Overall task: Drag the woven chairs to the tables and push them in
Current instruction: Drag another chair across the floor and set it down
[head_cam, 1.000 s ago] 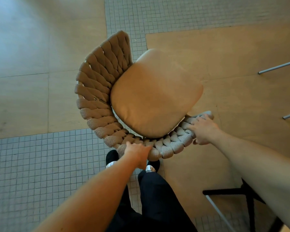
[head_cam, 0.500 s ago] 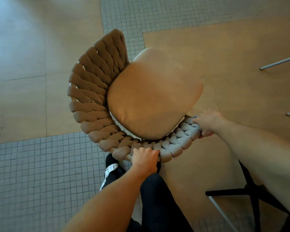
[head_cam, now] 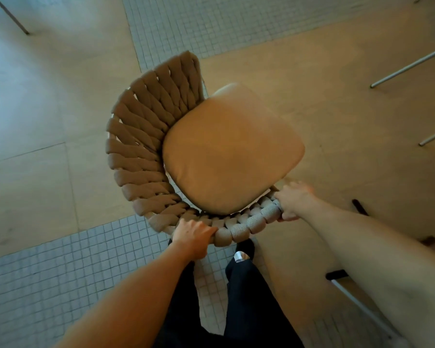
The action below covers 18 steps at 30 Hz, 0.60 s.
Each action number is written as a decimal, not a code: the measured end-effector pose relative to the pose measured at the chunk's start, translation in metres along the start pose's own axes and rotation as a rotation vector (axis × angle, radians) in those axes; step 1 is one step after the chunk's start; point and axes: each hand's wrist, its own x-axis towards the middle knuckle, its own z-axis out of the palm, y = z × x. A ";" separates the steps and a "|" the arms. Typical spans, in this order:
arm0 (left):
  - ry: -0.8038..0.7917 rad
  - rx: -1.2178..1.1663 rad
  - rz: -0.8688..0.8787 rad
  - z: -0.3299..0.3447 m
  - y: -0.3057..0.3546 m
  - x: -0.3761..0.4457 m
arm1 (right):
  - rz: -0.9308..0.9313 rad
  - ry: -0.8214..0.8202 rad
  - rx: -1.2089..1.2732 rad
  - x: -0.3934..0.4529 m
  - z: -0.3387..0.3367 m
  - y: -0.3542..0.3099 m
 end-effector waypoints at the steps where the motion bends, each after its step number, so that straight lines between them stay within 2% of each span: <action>1: -0.010 0.036 0.020 0.000 -0.010 -0.003 | 0.014 -0.003 0.039 -0.003 0.003 -0.011; 5: 0.045 0.185 0.126 -0.003 -0.053 -0.014 | 0.059 -0.007 0.200 -0.014 0.013 -0.057; 9: 0.009 0.319 0.173 -0.012 -0.097 -0.013 | 0.111 -0.015 0.342 -0.021 0.011 -0.100; 18: 0.054 0.590 0.260 -0.050 -0.188 0.008 | 0.169 -0.023 0.542 -0.018 -0.027 -0.180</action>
